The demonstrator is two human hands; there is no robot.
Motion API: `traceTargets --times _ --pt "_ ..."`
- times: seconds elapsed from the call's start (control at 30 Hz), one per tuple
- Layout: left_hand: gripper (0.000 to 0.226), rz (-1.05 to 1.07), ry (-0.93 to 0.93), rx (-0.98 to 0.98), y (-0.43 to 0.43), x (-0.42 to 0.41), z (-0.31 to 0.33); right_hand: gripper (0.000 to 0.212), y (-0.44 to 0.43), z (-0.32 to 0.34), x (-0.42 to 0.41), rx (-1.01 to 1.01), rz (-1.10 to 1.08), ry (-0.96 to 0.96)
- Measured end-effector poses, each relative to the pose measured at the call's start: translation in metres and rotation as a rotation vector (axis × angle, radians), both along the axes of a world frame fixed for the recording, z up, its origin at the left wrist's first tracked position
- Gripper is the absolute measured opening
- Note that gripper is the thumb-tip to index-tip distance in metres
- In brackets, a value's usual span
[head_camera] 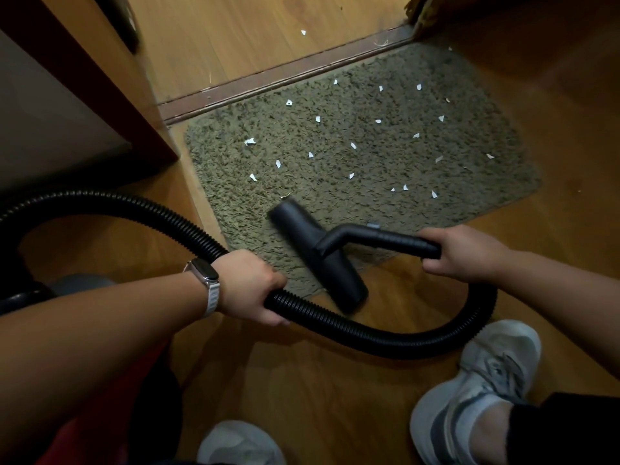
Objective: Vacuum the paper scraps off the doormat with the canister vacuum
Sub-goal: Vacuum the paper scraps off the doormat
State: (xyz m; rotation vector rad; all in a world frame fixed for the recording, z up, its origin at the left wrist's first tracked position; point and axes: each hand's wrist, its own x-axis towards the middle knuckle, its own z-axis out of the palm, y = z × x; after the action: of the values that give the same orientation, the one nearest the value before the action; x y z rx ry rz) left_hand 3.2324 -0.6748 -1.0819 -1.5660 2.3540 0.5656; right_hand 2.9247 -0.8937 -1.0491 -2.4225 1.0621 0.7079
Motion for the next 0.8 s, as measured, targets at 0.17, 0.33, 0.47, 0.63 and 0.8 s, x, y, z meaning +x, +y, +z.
traceTargets --times 0.17,0.33,0.47,0.63,0.8 --pt "0.062 0.037 0.000 -0.010 -0.008 0.000 0.003 0.032 -0.020 0.002 -0.011 -0.055 -0.214 -0.057" --pt "0.064 0.016 0.003 -0.022 -0.008 -0.001 0.003 0.035 -0.011 0.004 -0.005 -0.034 -0.148 -0.027" --pt "0.065 -0.029 -0.010 -0.002 -0.004 -0.001 -0.001 0.023 0.006 0.002 0.004 -0.001 0.043 0.001" --pt "0.066 -0.042 -0.018 0.044 -0.002 0.001 -0.002 0.020 0.014 -0.005 0.009 0.060 0.124 -0.008" --pt "0.063 -0.015 -0.036 0.022 -0.005 -0.001 0.002 0.030 -0.001 -0.008 -0.003 -0.004 -0.003 -0.021"
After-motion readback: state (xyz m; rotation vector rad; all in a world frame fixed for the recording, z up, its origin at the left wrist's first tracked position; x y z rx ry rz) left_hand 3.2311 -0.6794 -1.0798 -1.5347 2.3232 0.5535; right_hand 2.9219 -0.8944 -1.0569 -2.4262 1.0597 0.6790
